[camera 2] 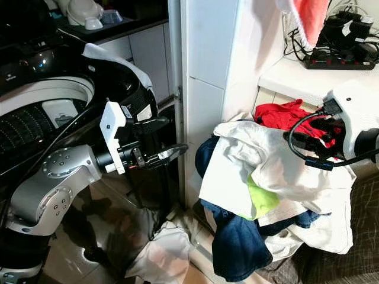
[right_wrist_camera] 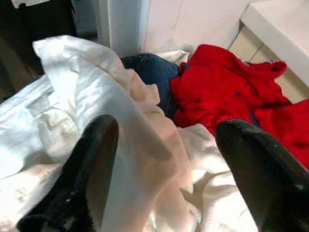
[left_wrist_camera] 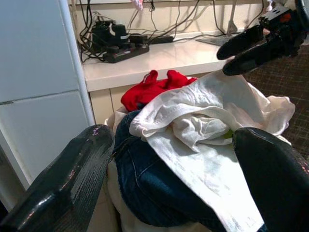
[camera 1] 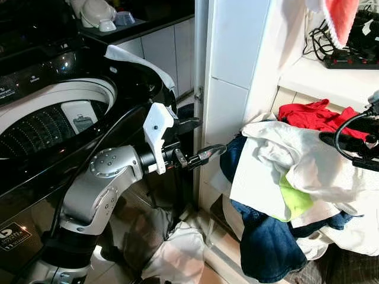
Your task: Clothes washing
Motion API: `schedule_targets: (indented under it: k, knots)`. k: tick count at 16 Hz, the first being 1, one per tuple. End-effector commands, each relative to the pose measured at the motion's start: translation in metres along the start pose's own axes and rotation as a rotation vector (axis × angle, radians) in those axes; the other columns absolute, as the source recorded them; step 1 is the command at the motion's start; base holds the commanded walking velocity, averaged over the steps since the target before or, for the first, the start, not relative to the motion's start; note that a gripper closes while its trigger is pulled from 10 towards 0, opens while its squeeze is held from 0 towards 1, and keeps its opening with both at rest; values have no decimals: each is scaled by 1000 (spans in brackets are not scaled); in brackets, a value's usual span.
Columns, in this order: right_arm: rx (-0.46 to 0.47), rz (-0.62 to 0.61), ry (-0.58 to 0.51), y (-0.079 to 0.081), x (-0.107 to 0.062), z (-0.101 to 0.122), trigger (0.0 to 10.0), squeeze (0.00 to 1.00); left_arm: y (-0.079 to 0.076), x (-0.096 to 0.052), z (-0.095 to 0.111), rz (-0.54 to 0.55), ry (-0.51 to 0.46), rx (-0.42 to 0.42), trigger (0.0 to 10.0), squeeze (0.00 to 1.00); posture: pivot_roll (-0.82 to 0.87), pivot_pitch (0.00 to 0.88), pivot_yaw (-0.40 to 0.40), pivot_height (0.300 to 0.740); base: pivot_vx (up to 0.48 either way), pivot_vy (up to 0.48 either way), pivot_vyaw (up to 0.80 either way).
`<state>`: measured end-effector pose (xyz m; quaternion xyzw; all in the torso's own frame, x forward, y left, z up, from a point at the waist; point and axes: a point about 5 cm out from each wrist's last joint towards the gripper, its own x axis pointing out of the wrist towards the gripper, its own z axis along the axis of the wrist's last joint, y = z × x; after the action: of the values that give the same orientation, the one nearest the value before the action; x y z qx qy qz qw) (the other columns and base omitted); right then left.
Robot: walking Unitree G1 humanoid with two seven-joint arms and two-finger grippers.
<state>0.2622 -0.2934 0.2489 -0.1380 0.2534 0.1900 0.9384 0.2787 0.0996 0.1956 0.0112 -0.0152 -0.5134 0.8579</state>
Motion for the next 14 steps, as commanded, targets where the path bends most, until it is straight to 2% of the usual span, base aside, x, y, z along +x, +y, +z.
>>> schedule_targets:
  k: [1, 2, 6, 7, 8, 9, 14]
  knots:
    - [3, 27, 16, 2, 1, -5, 10000, 455, -1, -2, 3, -10, -4, 0, 10000, 0, -10, 0, 50, 740, 0, 0, 0]
    - [0, 57, 56, 5, 6, -16, 10000, 0, -3, -1, 2, -30, 2, -6, 10000, 0, -10, 0, 51, 740, 0, 0, 0]
    - [4, -6, 124, 0, 22, -39, 10000, 0, -13, 1, 4, -105, 5, -21, 10000, 0, -5, 0, 47, 740, 0, 0, 0]
    - [2, -8, 128, 0, 22, -40, 7137, 0, -13, 1, 3, -105, 6, -20, 10000, 0, -5, 0, 47, 740, 0, 0, 0]
    - [-2, -15, 124, -1, 24, -41, 667, 0, -13, 1, 3, -104, 8, -21, 10000, 0, -1, 0, 45, 740, 0, 0, 0]
    - [-5, -19, 115, -2, 24, -40, 0, 0, -14, 1, 2, -106, 11, -21, 10000, 0, -1, 0, 45, 740, 0, 0, 0]
    - [-12, 8, 97, 0, 26, -38, 0, 0, -14, 1, 1, -109, 23, -24, 10000, 0, 0, 0, 44, 740, 0, 0, 0]
